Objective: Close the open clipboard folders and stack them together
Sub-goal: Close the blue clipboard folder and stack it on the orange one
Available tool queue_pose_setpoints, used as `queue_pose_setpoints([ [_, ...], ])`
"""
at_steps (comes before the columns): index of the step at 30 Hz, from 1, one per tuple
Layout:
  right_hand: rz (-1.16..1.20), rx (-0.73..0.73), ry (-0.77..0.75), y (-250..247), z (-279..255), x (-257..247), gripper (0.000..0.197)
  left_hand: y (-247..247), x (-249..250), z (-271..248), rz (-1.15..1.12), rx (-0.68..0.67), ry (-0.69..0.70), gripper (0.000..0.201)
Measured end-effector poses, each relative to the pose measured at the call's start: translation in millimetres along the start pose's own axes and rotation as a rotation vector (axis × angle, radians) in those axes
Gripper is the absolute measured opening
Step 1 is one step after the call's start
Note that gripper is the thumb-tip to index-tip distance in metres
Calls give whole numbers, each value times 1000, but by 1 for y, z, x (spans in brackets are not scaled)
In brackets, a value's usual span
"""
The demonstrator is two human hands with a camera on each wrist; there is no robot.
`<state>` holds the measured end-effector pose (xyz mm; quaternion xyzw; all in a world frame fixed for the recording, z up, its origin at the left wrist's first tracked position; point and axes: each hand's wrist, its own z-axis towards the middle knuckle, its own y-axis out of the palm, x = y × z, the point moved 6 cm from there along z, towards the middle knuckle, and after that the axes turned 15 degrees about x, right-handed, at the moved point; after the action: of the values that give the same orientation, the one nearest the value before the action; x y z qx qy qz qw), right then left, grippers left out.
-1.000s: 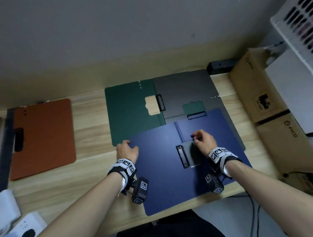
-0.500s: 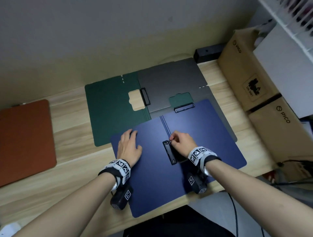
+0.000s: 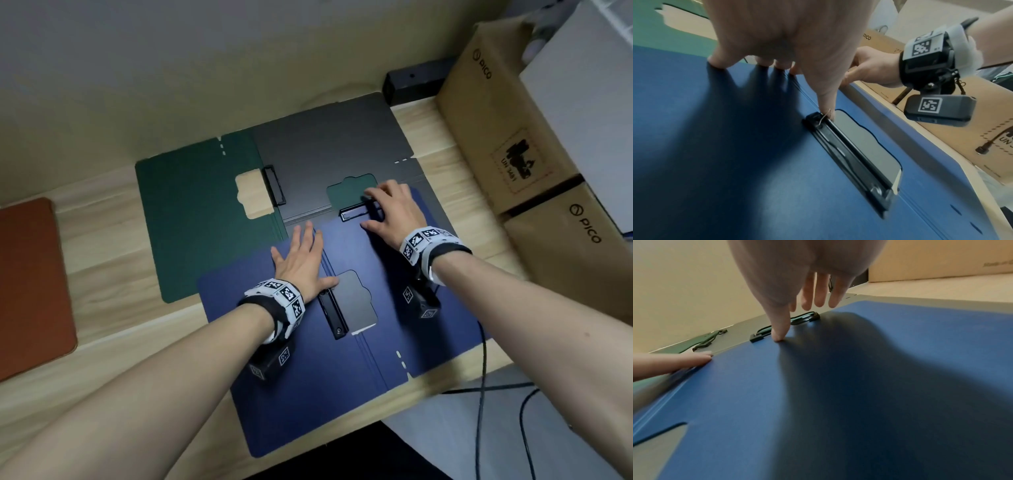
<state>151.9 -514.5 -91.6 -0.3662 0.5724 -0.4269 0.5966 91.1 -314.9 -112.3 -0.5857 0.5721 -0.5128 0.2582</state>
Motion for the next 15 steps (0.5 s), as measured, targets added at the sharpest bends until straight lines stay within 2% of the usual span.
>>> queue_pose_setpoints([
  [3,-19,-68,-51,8,8,-9,49,1,-1,1,16,-63,1,106],
  [7,-16,-23,-16,7,20,-15,37,-2,-3,2,26,-62,15,99],
  [11,-92,-51,-133,8,21,-18,33,1,-1,3,21,-62,11,97],
  [15,-137,-144,-220,5,29,-21,29,3,-2,3,26,-69,7,96],
])
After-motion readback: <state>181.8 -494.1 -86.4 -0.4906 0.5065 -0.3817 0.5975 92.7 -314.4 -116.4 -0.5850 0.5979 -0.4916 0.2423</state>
